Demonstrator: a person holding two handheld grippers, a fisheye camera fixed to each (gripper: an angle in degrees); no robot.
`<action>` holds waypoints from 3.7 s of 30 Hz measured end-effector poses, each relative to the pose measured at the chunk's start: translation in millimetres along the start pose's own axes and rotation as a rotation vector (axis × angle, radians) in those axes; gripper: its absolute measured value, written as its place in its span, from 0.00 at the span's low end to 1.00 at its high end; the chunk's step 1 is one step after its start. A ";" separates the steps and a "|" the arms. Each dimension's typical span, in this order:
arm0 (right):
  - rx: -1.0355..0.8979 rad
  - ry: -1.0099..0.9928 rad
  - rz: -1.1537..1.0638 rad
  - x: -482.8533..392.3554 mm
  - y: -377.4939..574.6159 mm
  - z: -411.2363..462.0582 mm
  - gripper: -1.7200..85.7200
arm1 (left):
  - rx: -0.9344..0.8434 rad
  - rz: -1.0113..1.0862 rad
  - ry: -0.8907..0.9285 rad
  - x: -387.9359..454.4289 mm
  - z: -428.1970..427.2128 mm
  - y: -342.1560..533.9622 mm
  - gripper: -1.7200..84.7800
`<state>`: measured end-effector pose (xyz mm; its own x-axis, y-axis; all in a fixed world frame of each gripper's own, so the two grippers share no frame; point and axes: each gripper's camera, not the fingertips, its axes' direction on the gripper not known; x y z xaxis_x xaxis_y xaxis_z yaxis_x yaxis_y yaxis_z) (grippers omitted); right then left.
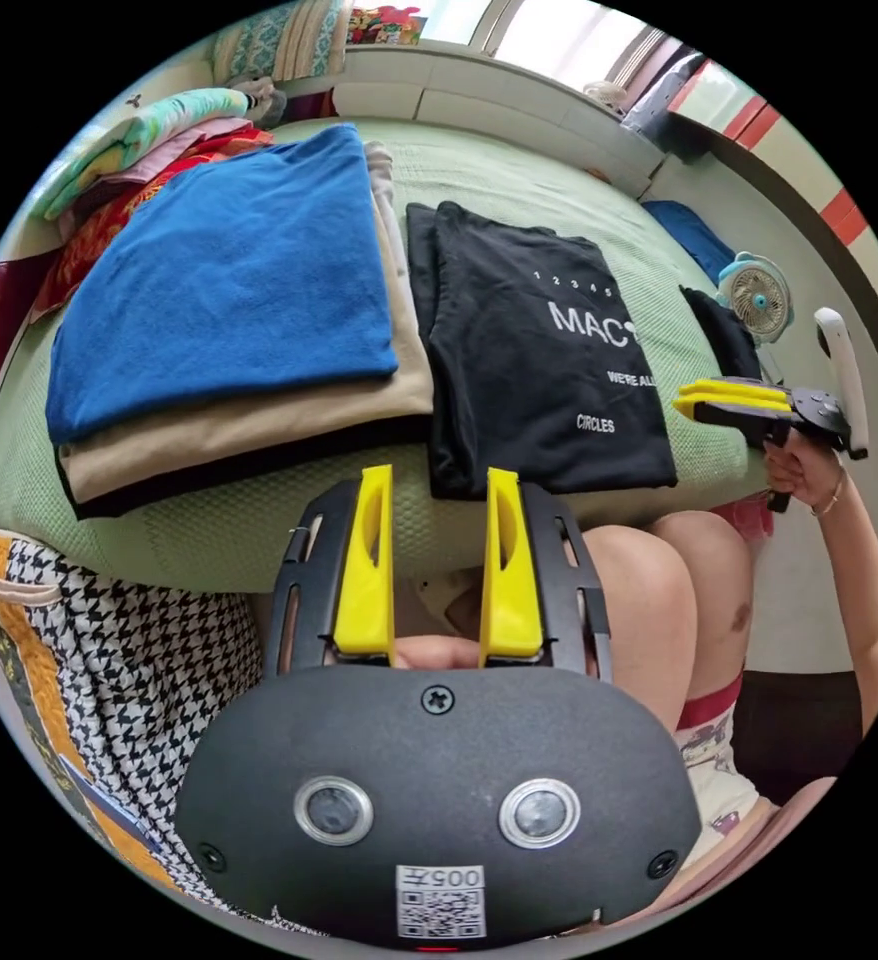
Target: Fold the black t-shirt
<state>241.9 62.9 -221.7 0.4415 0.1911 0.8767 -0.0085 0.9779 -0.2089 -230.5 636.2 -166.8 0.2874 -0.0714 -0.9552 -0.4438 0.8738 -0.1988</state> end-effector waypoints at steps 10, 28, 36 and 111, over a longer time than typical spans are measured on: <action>0.273 -0.128 0.319 81.4 -63.8 -14.1 0.13 | -0.028 -0.018 0.059 22.5 28.3 -17.5 0.22; 0.303 -0.192 0.325 100.9 -56.5 -33.7 0.02 | -0.059 0.050 -0.045 119.1 14.3 -20.1 0.08; 0.356 -0.039 0.276 90.7 -12.1 -110.4 0.02 | 0.028 0.156 -0.022 212.1 -20.8 -5.9 0.08; 0.356 0.038 0.273 -100.1 115.6 -60.7 0.10 | 0.175 -0.190 -0.055 98.6 -144.9 188.2 0.07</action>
<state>251.2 151.6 -359.9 0.4128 0.4491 0.7924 -0.4343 0.8618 -0.2622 -408.7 723.9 -330.2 0.3994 -0.2199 -0.8900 -0.2256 0.9174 -0.3279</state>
